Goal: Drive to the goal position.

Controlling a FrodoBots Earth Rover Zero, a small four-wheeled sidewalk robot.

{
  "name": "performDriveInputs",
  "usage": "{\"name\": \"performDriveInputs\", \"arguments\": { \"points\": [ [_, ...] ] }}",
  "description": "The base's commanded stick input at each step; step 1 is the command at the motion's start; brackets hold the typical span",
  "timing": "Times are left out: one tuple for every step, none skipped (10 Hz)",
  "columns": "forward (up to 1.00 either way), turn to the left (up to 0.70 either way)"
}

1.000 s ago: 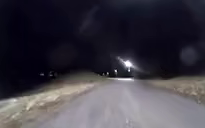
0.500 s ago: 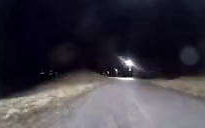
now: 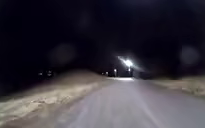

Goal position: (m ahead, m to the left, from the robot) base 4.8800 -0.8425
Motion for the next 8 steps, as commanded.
{"name": "performDriveInputs", "arguments": {
  "points": [
    [1.00,-0.27],
    [1.00,-0.30],
    [1.00,-0.32],
    [1.00,-0.34],
    [1.00,-0.37],
    [1.00,-0.39],
    [1.00,-0.38],
    [1.00,-0.34]
  ]
}}
